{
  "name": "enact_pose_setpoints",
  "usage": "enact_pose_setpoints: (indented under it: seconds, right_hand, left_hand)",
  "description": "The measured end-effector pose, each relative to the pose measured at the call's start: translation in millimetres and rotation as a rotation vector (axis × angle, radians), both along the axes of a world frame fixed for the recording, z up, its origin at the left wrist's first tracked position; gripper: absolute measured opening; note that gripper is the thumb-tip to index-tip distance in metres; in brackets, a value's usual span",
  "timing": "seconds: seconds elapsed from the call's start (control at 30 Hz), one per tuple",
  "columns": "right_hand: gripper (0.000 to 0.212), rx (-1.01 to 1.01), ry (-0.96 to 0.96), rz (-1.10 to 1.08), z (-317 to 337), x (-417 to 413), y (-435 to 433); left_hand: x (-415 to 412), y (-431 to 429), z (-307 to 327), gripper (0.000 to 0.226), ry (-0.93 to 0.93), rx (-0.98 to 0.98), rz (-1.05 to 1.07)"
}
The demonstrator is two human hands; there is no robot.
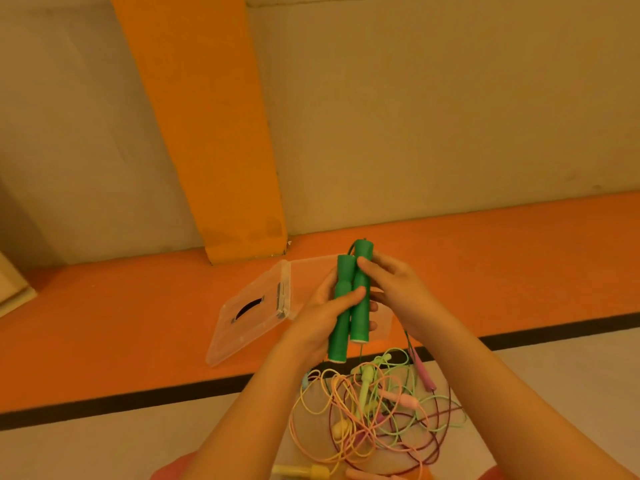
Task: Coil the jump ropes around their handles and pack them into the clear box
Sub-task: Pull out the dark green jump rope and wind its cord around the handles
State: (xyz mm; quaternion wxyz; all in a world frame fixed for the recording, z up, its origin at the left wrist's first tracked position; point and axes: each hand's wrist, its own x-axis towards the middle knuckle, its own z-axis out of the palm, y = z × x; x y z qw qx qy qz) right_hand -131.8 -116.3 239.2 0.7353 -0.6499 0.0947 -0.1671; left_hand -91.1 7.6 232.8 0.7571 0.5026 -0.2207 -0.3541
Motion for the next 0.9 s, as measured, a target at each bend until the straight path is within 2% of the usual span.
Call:
enact_pose_setpoints:
  seconds: [0.2, 0.27, 0.37, 0.47, 0.57, 0.67, 0.77, 0.83, 0.9]
  right_hand:
    - [0.016, 0.068, -0.036, 0.100, -7.0, -7.2, -0.4]
    - [0.012, 0.099, -0.040, 0.153, -4.1, -11.3, -0.5]
    - [0.030, 0.101, -0.001, 0.169, -4.0, -13.1, -0.6]
    - [0.033, 0.049, 0.028, 0.108, -6.5, -13.2, -1.2]
    - [0.051, -0.042, 0.059, 0.050, -6.1, -13.8, 1.4]
    - [0.046, -0.075, 0.002, -0.012, -2.5, -12.3, 3.7]
    - [0.017, -0.044, -0.091, -0.044, 3.6, -14.3, 2.1]
    - [0.021, -0.036, -0.099, -0.057, 5.0, -15.7, 3.1]
    - [0.019, -0.100, -0.015, -0.064, 8.1, -16.4, 3.8]
  left_hand:
    - [-8.8, -4.9, 0.2, 0.031, 0.048, -0.039, 0.024]
    - [-12.0, -3.8, 1.2, 0.039, 0.030, -0.031, 0.012]
    - [-13.9, -2.1, 1.4, 0.058, -0.082, 0.032, -0.005]
    - [-15.1, -0.7, -0.2, 0.062, -0.126, 0.082, -0.042]
    - [-16.1, 0.1, -2.5, 0.064, -0.088, 0.128, -0.047]
    - [-16.2, 5.1, -1.1, 0.066, -0.054, 0.134, -0.122]
    - [-17.4, 10.4, 1.7, 0.049, -0.016, 0.143, -0.215]
    - [-16.8, 12.6, 2.8, 0.039, -0.005, 0.131, -0.246]
    - [-15.7, 13.6, 2.5, 0.034, -0.027, 0.120, -0.254]
